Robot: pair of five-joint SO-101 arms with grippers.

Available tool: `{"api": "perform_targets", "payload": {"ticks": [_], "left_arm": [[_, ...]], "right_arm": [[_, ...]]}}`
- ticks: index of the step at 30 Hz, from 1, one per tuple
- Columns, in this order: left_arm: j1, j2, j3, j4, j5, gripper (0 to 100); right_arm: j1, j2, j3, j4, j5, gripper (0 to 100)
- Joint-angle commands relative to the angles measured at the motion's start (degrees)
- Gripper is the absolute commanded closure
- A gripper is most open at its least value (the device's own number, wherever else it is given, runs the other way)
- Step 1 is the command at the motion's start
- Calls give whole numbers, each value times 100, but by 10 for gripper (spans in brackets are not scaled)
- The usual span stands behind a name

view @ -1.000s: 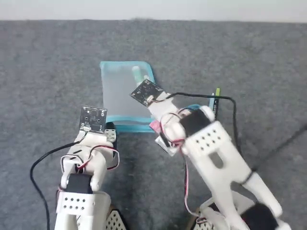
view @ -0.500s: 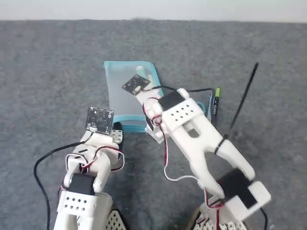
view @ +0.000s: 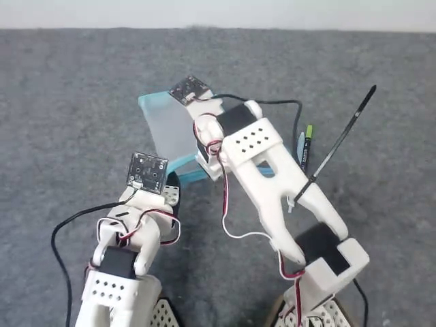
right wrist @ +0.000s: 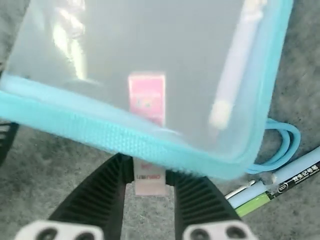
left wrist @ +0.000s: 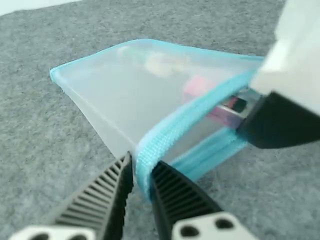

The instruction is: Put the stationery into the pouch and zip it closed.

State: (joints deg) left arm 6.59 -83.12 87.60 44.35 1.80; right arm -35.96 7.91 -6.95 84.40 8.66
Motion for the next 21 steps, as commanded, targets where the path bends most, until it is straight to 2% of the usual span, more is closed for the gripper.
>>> {"api": "perform_targets", "payload": {"ticks": [1,5,14,21], "left_arm": [[167,-105,-224,-123,18,989],[132,-105,-224,-123,18,989],[105,-105,-215,-123,9,989],[-712,-105,-251,-158,44,989]], "right_arm": [[-57,-66,-607,207,-97,883],[-57,-119,-607,224,-97,812],[92,-382,-607,330,-97,811],[892,-1719,-624,1015,-53,811]]}}
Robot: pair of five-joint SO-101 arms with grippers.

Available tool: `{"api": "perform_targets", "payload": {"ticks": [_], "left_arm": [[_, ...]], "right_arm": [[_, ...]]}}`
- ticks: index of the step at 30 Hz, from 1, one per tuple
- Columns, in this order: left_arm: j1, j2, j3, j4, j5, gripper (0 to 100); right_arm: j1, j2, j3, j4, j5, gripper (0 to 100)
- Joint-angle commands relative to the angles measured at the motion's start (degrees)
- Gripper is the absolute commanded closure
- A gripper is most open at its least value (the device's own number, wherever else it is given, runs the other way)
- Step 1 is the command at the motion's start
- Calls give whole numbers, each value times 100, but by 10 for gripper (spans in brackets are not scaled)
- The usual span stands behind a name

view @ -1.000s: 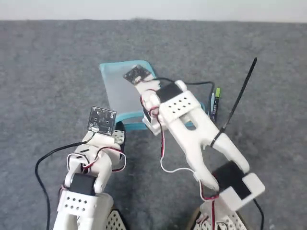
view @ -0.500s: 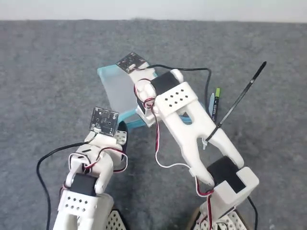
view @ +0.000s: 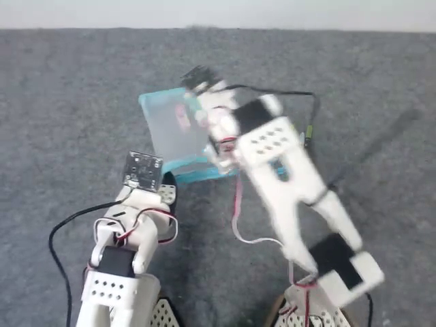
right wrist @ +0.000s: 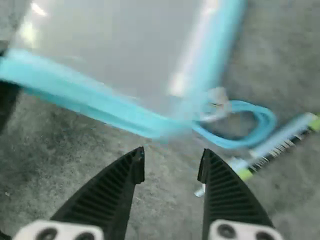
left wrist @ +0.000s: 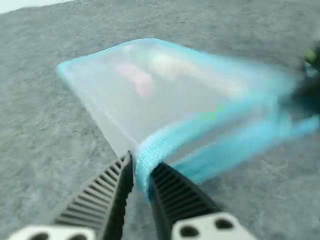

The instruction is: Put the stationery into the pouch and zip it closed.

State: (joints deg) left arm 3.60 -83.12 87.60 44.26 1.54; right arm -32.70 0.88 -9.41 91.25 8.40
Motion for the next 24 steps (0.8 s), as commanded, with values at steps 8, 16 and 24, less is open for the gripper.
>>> {"api": "perform_targets", "payload": {"ticks": [8,16,24], "left_arm": [[-800,-114,-224,-141,35,989],[-1002,-105,-251,-158,35,989],[-835,-105,-40,-316,-88,989]], "right_arm": [[1930,-1903,958,75,220,812],[3160,-2000,3262,-1824,607,812],[3178,-1218,3947,-2703,563,812]]}}
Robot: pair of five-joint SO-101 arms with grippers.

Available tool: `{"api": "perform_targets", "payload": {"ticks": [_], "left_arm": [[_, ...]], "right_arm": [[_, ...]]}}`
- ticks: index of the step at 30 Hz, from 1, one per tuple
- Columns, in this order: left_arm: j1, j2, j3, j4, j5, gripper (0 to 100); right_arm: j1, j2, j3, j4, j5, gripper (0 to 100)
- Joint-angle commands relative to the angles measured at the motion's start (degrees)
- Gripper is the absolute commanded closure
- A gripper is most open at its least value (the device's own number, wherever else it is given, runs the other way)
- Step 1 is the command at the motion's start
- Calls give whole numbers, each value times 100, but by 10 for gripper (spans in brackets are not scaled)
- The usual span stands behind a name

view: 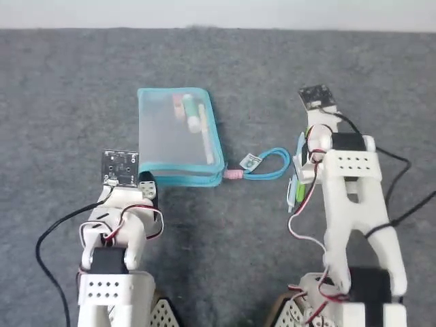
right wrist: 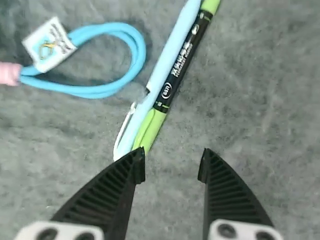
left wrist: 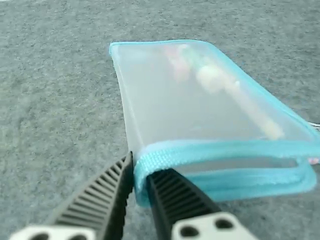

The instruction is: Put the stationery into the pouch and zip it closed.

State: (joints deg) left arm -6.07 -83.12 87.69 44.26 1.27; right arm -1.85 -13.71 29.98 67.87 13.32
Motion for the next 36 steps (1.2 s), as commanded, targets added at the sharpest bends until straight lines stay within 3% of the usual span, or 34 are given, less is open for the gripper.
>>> {"api": "perform_targets", "payload": {"ticks": [1,15,26,36], "left_arm": [[193,-105,-4,-378,-141,989],[299,-105,40,-396,-202,989],[299,-105,48,-396,-202,989],[299,-105,48,-396,-211,989]], "right_arm": [[92,347,9,-382,70,812],[75,1174,44,-866,70,812],[84,198,1002,-1516,70,812],[110,163,1073,-1587,-158,811]]}}
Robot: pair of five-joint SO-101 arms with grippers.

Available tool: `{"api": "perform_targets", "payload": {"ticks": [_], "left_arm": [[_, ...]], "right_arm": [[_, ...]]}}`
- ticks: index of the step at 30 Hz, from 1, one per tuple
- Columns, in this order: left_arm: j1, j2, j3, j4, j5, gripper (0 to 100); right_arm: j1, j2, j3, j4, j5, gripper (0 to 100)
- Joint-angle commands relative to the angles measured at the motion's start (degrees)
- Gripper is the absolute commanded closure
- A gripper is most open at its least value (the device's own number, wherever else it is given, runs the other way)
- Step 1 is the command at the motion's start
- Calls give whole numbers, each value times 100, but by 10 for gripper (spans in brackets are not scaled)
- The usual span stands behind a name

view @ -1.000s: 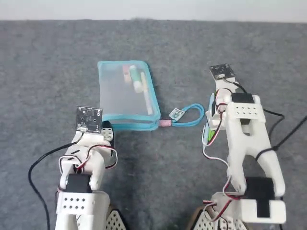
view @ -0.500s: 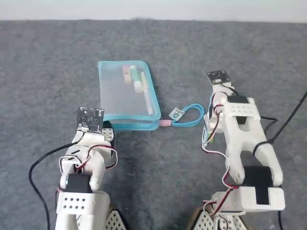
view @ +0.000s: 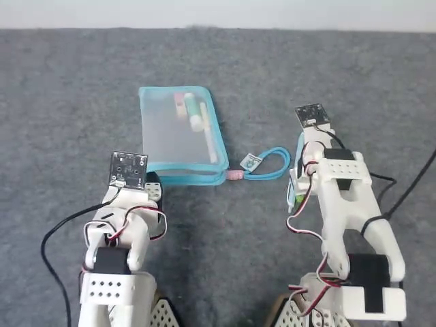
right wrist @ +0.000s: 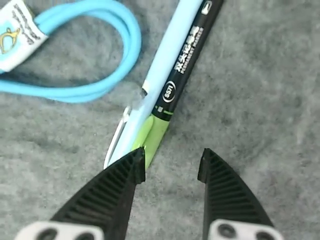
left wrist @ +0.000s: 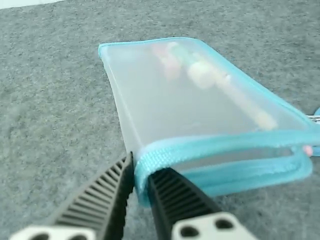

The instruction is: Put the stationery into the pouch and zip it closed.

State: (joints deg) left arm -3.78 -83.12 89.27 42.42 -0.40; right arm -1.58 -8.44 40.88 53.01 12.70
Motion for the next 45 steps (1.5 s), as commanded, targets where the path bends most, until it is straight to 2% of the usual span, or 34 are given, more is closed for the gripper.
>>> {"api": "perform_targets", "payload": {"ticks": [1,10,16,25,32,34,37,40,45], "left_arm": [[70,-105,-110,-211,-44,989],[70,-105,-110,-211,-44,989],[53,-105,-110,-211,-44,989],[35,-105,-110,-211,-44,989],[35,-105,-110,-211,-44,989],[35,-105,-110,-211,-44,989],[35,-105,-110,-211,-44,989],[35,-105,-110,-211,-44,989],[53,-105,-110,-211,-35,989]], "right_arm": [[84,-365,-18,-101,-97,811],[110,-365,-18,-303,-123,811],[-374,-330,-9,-303,-123,811],[154,523,-308,-418,-123,811],[268,769,-440,-409,-123,812],[268,760,-431,-400,-123,849],[277,752,-431,-391,-123,991],[277,664,-563,-31,-132,964],[303,-435,-1169,1385,-79,991]]}}
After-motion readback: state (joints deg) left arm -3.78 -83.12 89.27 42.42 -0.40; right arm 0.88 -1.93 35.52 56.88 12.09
